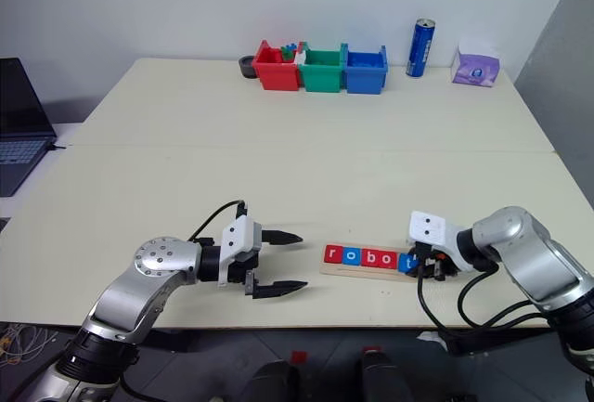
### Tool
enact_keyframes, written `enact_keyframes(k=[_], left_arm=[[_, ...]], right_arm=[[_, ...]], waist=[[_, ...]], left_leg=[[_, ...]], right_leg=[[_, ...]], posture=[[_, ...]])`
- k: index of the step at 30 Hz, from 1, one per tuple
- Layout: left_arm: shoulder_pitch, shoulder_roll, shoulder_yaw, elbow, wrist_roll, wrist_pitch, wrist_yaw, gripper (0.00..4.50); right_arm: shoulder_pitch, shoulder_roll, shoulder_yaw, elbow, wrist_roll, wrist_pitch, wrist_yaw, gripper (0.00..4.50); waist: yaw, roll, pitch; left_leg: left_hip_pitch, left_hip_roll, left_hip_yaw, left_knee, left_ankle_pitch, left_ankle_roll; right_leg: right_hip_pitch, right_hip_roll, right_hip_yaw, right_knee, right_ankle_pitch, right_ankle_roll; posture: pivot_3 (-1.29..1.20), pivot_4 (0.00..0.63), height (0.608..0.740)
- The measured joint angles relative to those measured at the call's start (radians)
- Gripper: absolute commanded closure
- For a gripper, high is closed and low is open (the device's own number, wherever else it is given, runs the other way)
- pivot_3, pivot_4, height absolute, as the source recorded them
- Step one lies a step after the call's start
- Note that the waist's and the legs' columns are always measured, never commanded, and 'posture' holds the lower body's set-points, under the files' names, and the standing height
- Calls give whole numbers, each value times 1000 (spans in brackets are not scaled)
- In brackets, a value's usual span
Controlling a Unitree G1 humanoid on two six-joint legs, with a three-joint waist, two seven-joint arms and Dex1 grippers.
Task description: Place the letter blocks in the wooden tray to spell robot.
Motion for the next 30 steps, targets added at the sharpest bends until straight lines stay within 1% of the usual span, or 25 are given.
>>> enact_keyframes(k=[3, 4, 6, 10, 11, 16, 19, 20, 22, 26, 28, 29, 30], left_arm=[[0, 0, 0, 0, 0, -1, 0, 0], [0, 0, 0, 0, 0, -1, 1, 0], [0, 0, 0, 0, 0, -1, 1, 0], [1, -2, 0, 0, 0, -1, 4, 0], [1, -2, 0, 0, 0, 0, 4, 0], [1, -2, 0, -1, 0, 0, 8, 0], [3, -2, 0, -5, 0, 0, 11, 0], [4, -2, 0, -5, 0, 0, 11, 0], [6, -3, 0, -6, -1, 0, 13, 0], [10, -3, 1, -8, -4, 1, 21, 0], [14, -4, 5, -9, -8, 3, 24, 0], [17, -4, 5, -9, -10, 3, 26, 0], [17, -5, 7, -10, -12, 4, 29, 0]], right_arm=[[-13, 4, 1, 5, -4, 0, 1, 3038], [-15, 4, 2, 7, -7, -1, 2, 2319], [-17, 5, 6, 13, -16, -1, 2, 1692], [-25, 11, 10, 25, -24, -1, 11, 258], [-28, 12, 10, 26, -25, -1, 13, 44], [-33, 24, -19, 6, 8, 49, 7, 44], [-25, 15, -86, -36, 28, 76, -11, 44], [-16, 7, -106, -47, 35, 82, -20, 408], [10, 4, -146, -67, 46, 93, -40, 945], [110, 4, -245, -123, 84, 134, -94, 2395], [146, 37, -326, -156, 99, 175, -156, 3165], [158, 63, -367, -169, 107, 195, -194, 3465], [175, 93, -411, -180, 113, 212, -239, 3465]], waist=[[0, 0, 0], [0, 0, 0], [0, 0, 0], [0, 0, 0], [0, 0, 0], [0, 0, 0], [1, 0, 0], [1, 0, 0], [1, 0, 0], [2, 0, 0], [2, 0, 0], [0, 0, 0], [0, 0, 0]], left_leg=[[0, 0, 0, 0, 0, 0], [0, 0, 0, 0, 0, 0], [0, 0, 0, 0, 0, 0], [0, 0, 0, 0, 0, 0], [0, 0, 0, 0, 0, 0], [0, 0, 0, 0, 0, 0], [0, 0, 0, 0, 0, 0], [0, 0, 0, 0, 0, 0], [0, 0, 0, 0, 0, 0], [-1, 0, 0, 0, 0, 0], [-1, 0, 0, 0, 0, 0], [0, 0, 0, 0, 0, 0], [0, 0, 0, 0, 0, 0]], right_leg=[[0, 0, 0, 0, 1, -2], [0, 0, 0, 0, 1, -2], [0, 0, 0, 0, 1, -2], [0, 0, 0, 0, 1, -1], [0, 0, 0, 0, 1, -2], [0, 0, 0, 0, 1, -2], [0, 0, 0, 0, 1, -2], [0, 0, 0, 0, 1, -2], [0, 0, 0, 0, 1, -2], [0, 0, 0, 0, 1, -2], [0, 0, 0, 0, 1, -2], [0, 0, 0, 0, 1, -1], [0, 0, 0, 1, 1, -1]], posture=[[0, 150, 740], [0, 150, 740], [0, 150, 740], [0, 150, 740], [0, 150, 740], [0, 150, 740], [0, 150, 740], [0, 150, 740], [0, 150, 740], [0, 150, 740], [0, 150, 740], [0, 150, 740], [0, 150, 740]])
